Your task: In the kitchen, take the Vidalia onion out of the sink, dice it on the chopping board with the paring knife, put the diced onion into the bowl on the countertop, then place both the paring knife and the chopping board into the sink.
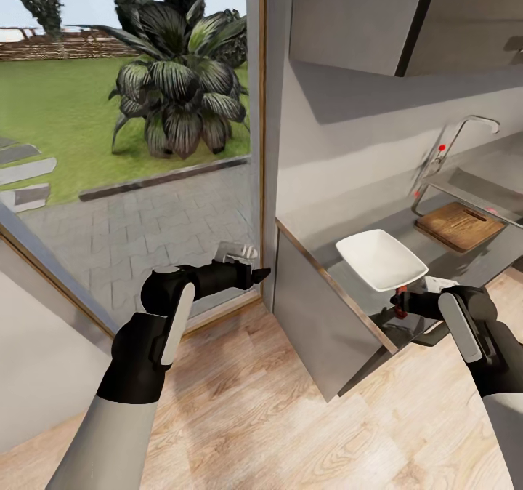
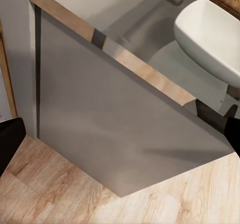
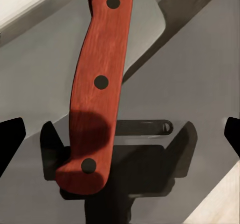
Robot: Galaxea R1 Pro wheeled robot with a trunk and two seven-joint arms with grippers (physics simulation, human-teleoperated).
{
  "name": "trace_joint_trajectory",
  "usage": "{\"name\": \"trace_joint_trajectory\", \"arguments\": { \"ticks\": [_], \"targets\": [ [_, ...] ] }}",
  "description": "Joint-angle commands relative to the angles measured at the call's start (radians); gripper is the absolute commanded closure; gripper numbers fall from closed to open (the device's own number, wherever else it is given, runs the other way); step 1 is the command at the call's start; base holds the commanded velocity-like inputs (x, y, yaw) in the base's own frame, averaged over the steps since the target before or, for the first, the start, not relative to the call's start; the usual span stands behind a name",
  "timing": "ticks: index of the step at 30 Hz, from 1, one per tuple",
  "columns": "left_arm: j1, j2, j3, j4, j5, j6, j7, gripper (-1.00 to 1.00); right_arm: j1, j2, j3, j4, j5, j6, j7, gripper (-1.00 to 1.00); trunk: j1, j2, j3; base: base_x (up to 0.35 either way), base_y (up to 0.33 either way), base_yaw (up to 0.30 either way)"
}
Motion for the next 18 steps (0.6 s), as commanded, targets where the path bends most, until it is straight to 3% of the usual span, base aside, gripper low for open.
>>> {"name": "trace_joint_trajectory", "arguments": {
  "ticks": [1, 18],
  "targets": [
    [-0.001, -0.001, 0.001, -0.001, 0.002, 0.006, -0.001, -1.0, -0.001, 0.0, 0.0, -0.001, -0.011, 0.003, -0.01, -1.0, 0.001, -0.002, -0.002, 0.0, 0.0, 0.0],
    [-0.001, -0.001, 0.001, -0.001, 0.002, 0.006, 0.0, -1.0, -0.001, 0.0, 0.0, -0.001, -0.011, 0.003, -0.011, -1.0, 0.001, -0.002, -0.002, 0.0, 0.0, 0.0]
  ]
}}
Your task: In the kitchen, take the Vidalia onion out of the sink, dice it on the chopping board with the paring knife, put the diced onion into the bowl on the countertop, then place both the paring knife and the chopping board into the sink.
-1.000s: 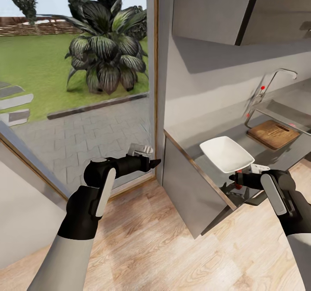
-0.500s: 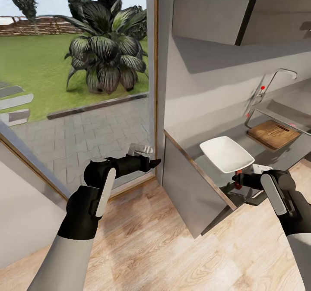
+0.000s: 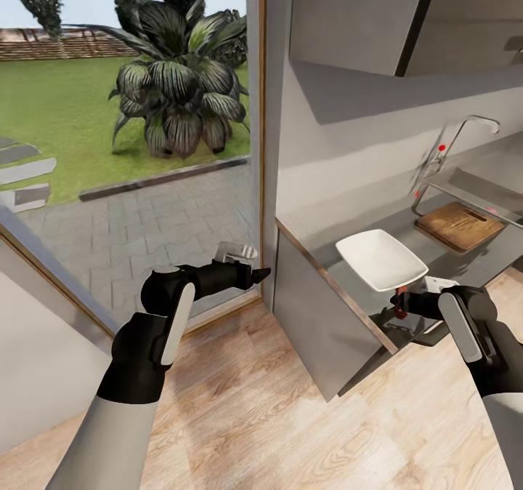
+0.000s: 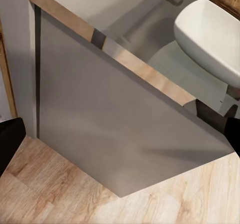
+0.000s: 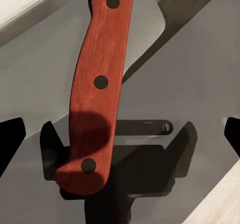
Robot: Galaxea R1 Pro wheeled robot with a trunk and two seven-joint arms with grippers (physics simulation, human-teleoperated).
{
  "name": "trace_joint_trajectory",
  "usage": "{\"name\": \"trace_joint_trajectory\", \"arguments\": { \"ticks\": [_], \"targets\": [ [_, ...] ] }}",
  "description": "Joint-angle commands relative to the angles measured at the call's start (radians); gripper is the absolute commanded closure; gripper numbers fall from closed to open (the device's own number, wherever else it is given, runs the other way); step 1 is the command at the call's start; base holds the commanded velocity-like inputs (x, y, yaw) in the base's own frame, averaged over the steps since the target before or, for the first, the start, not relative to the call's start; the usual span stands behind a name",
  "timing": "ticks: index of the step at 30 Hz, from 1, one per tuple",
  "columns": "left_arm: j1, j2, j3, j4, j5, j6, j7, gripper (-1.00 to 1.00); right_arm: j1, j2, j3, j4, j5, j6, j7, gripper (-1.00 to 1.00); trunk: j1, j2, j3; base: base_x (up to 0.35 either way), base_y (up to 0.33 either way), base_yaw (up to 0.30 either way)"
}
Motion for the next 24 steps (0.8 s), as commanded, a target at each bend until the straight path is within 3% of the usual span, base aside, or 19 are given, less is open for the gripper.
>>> {"name": "trace_joint_trajectory", "arguments": {
  "ticks": [1, 24],
  "targets": [
    [-0.001, 0.0, 0.001, -0.001, 0.002, 0.006, -0.001, -1.0, -0.001, 0.0, 0.0, -0.001, -0.01, 0.003, -0.01, -1.0, 0.001, -0.002, -0.002, 0.0, 0.0, 0.0],
    [-0.001, 0.0, 0.001, -0.001, 0.002, 0.006, -0.001, -1.0, -0.001, 0.0, 0.0, -0.001, -0.01, 0.003, -0.01, -1.0, 0.001, -0.002, -0.005, 0.02, 0.018, 0.0]
  ]
}}
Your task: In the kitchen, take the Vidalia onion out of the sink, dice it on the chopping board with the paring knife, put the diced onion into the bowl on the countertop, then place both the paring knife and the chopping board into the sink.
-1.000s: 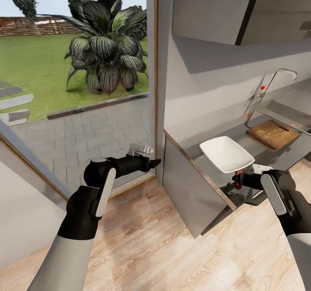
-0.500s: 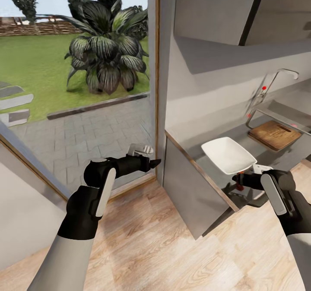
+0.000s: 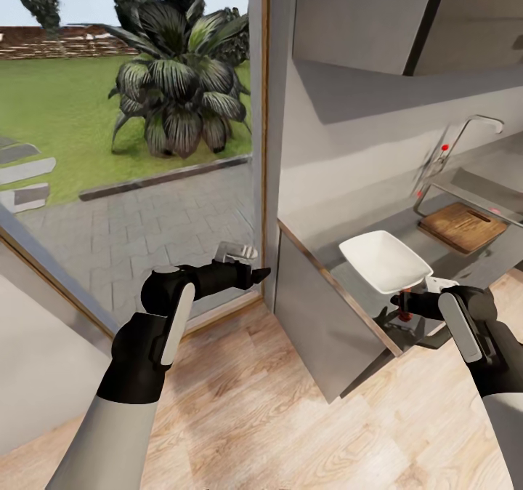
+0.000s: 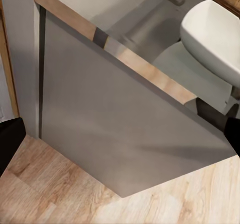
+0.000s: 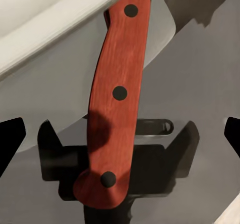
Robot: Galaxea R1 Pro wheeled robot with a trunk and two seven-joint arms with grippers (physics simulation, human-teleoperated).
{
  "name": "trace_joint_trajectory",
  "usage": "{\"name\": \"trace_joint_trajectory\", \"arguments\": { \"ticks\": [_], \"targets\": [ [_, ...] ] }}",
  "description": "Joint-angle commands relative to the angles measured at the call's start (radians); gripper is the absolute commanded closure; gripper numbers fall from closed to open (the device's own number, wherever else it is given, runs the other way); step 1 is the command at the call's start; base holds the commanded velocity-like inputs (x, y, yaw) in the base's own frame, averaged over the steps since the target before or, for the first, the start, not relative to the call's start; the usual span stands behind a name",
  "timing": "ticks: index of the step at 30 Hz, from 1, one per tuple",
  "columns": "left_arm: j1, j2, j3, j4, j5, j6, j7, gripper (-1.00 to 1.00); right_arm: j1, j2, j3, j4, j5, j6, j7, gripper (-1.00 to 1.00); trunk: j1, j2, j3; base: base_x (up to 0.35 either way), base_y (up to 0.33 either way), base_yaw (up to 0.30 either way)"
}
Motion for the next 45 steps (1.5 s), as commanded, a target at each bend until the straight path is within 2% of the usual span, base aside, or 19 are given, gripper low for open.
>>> {"name": "trace_joint_trajectory", "arguments": {
  "ticks": [1, 45],
  "targets": [
    [-0.001, 0.0, 0.001, -0.001, 0.002, 0.006, 0.0, -1.0, -0.001, -0.001, 0.0, -0.001, -0.011, 0.003, -0.009, -1.0, 0.001, -0.002, -0.003, 0.0, 0.0, 0.0],
    [-0.001, 0.0, 0.001, -0.001, 0.002, 0.006, 0.0, -1.0, -0.001, 0.0, 0.0, -0.001, -0.011, 0.003, -0.009, -1.0, 0.001, -0.002, -0.016, 0.0, 0.0, 0.0]
  ]
}}
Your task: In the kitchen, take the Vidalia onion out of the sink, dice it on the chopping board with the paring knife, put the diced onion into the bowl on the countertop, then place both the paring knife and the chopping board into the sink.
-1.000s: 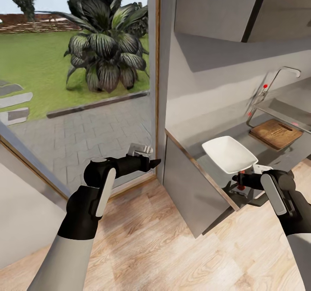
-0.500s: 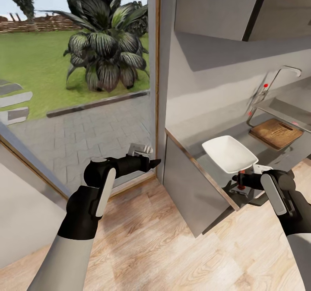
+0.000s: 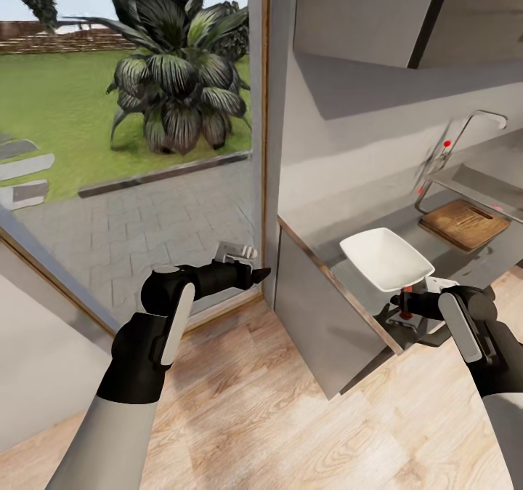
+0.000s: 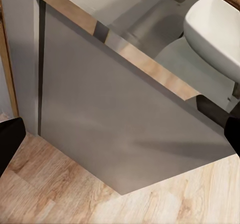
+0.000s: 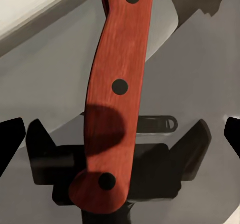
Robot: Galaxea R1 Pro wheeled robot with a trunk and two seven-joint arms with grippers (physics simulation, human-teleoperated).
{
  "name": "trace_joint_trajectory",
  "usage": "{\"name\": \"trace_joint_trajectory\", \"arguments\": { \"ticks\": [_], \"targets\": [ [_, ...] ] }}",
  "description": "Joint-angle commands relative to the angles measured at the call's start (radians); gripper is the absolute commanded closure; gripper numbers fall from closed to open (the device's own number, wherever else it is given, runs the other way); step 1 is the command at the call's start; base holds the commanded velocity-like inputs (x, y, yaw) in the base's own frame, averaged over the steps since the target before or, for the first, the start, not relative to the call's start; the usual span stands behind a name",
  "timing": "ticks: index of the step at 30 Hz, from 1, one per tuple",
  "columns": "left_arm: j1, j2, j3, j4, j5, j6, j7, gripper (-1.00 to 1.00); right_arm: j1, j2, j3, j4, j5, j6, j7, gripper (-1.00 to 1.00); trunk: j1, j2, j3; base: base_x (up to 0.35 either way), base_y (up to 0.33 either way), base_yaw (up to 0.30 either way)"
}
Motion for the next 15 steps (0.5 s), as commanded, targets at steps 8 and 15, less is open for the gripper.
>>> {"name": "trace_joint_trajectory", "arguments": {
  "ticks": [8, 15],
  "targets": [
    [-0.001, 0.0, 0.001, -0.001, 0.002, 0.006, -0.001, -1.0, -0.001, 0.0, 0.0, -0.001, -0.01, 0.003, -0.01, -1.0, 0.001, -0.002, -0.005, 0.0, 0.0, 0.0],
    [-0.001, 0.0, 0.001, -0.001, 0.002, 0.006, -0.001, -1.0, -0.001, 0.0, 0.0, -0.001, -0.01, 0.003, -0.009, -1.0, 0.001, -0.002, -0.006, 0.0, 0.0, 0.0]
  ]
}}
